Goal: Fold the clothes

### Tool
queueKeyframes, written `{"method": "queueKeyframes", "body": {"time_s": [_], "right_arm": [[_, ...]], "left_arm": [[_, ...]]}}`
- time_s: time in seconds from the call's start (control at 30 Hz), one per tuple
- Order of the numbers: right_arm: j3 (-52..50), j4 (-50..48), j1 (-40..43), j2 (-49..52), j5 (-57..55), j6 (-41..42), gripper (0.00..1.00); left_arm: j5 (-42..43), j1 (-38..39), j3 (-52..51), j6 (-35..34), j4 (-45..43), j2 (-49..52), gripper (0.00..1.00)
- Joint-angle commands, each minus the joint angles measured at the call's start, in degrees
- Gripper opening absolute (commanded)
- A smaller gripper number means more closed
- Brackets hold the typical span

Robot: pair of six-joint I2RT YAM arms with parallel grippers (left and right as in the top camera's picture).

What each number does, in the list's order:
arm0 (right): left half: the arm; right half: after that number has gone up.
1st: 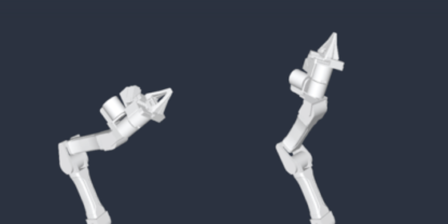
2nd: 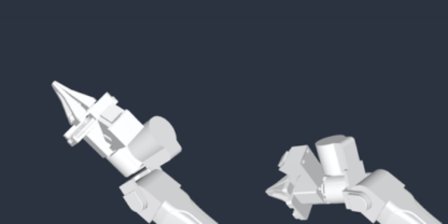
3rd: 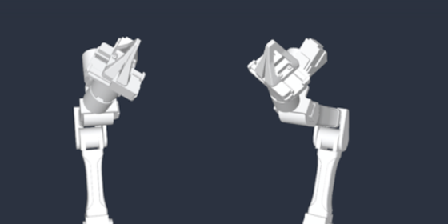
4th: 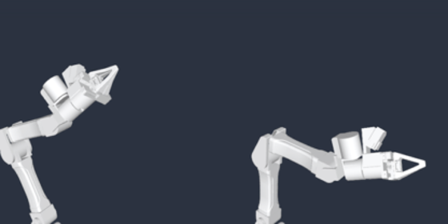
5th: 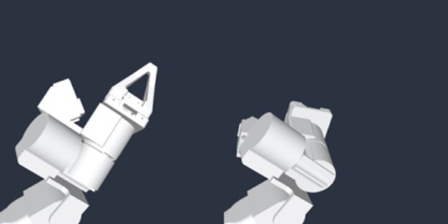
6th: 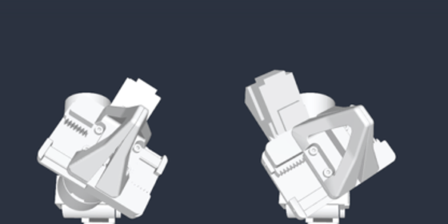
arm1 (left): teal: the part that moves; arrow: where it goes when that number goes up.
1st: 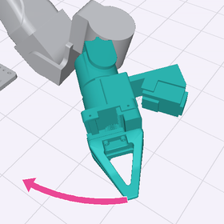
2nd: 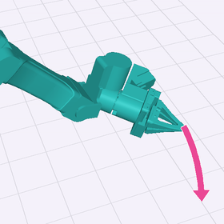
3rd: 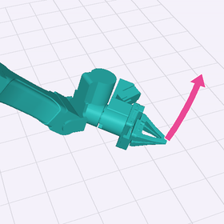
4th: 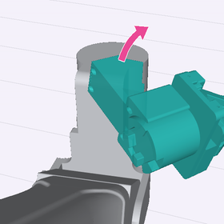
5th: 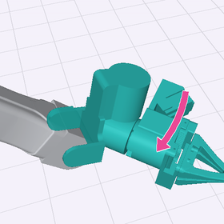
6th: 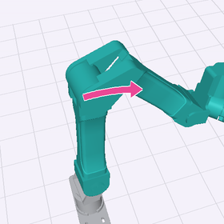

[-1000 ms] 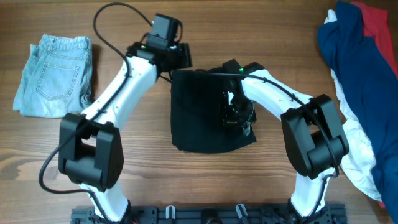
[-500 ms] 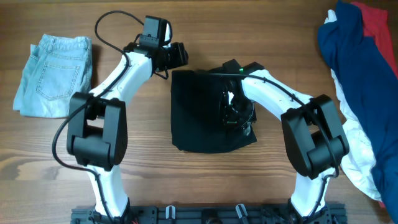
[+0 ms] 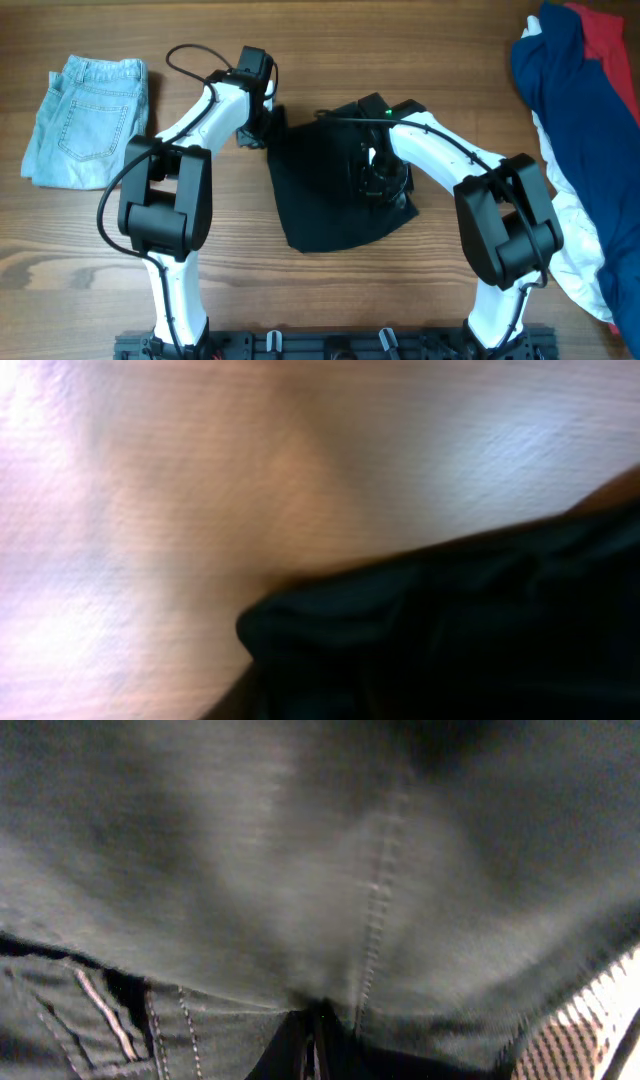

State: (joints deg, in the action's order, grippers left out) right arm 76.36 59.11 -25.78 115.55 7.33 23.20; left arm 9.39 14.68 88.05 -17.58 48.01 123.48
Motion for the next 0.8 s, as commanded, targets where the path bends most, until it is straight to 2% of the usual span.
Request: {"method": "queueKeyframes", "body": {"time_s": [0.0,0.03,0.17,0.27,0.37,0.47,0.67,0.7,0.77], "right_arm": [[-1.05,-5.53,2.43,2.19,-13.49,1.44,0.04],[-1.05,-6.69,2.91,2.19,-13.92,1.40,0.04],[-1.01,-13.29,5.44,2.19,-13.97,1.29,0.04],[-0.20,-16.61,6.58,2.19,-13.16,-0.24,0.05],[1.84,-16.31,6.67,2.16,-12.44,-3.87,0.04],[2.71,-15.06,6.47,1.53,-12.41,-3.82,0.04],[2.71,-14.84,6.47,0.42,-12.46,-3.80,0.04],[2.71,-14.84,6.47,0.42,-12.44,-3.80,0.04],[2.71,-14.80,6.47,0.42,-12.44,-3.80,0.04]], "left_arm": [[-5.42,0.15,-1.57,0.46,9.51,2.69,0.07],[-5.42,0.15,-1.57,0.17,11.89,2.69,0.04],[-4.94,0.15,-1.57,-2.58,19.98,2.69,0.04],[-4.57,0.15,-1.57,-2.58,22.60,2.62,0.04],[-3.78,0.15,-1.57,-2.56,22.95,2.51,0.04],[-2.12,0.15,-1.57,-2.56,22.95,1.73,0.05],[-1.31,0.15,-1.55,-2.56,20.70,-5.68,0.14],[-1.31,0.15,-1.55,-2.56,19.87,-7.43,0.26],[-1.40,0.15,-1.55,-2.51,17.77,-10.54,1.00]]}}
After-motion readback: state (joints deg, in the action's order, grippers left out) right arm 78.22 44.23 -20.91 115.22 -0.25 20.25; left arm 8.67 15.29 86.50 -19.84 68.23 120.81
